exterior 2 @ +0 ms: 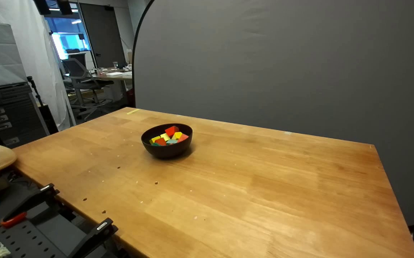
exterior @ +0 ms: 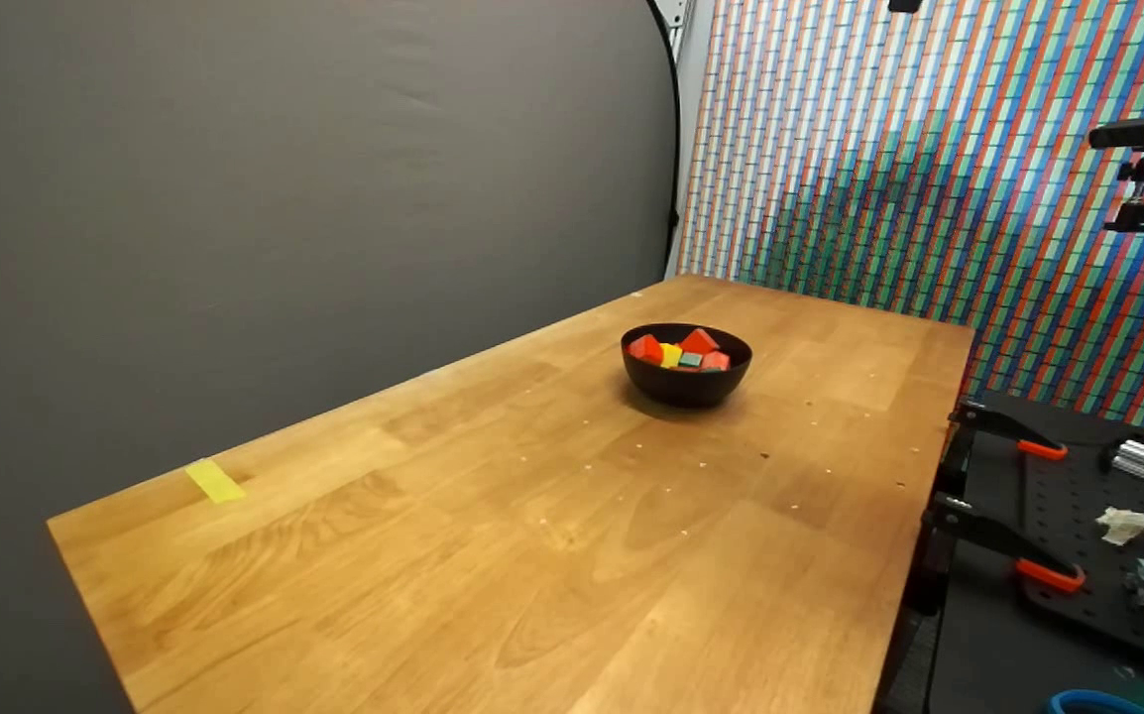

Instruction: Remove the cubes from the bowl

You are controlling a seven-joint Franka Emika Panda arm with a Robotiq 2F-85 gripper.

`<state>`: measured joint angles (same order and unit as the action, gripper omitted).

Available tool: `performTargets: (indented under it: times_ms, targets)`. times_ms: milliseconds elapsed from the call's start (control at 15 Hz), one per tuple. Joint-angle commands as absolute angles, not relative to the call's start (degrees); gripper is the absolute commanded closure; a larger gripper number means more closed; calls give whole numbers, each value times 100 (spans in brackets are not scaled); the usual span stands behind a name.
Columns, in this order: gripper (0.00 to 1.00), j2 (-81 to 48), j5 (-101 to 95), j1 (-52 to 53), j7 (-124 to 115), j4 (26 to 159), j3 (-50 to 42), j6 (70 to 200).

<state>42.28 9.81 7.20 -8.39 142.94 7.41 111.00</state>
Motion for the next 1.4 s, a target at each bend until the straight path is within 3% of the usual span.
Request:
performTargets:
  times_ms: [0, 267, 533, 600, 1333]
  targets:
    - [0, 3275, 889, 459, -872, 13781, 749, 11922]
    - [0, 1954, 212, -6, -1400, 13429, 970, 13264]
    - [0, 842, -732, -207, -2208, 13215, 1019, 13474]
    - [0, 1309, -460, -27, -1869, 13558, 834, 13442]
    - [0, 66, -486, -12, -2780, 13489, 689, 14102]
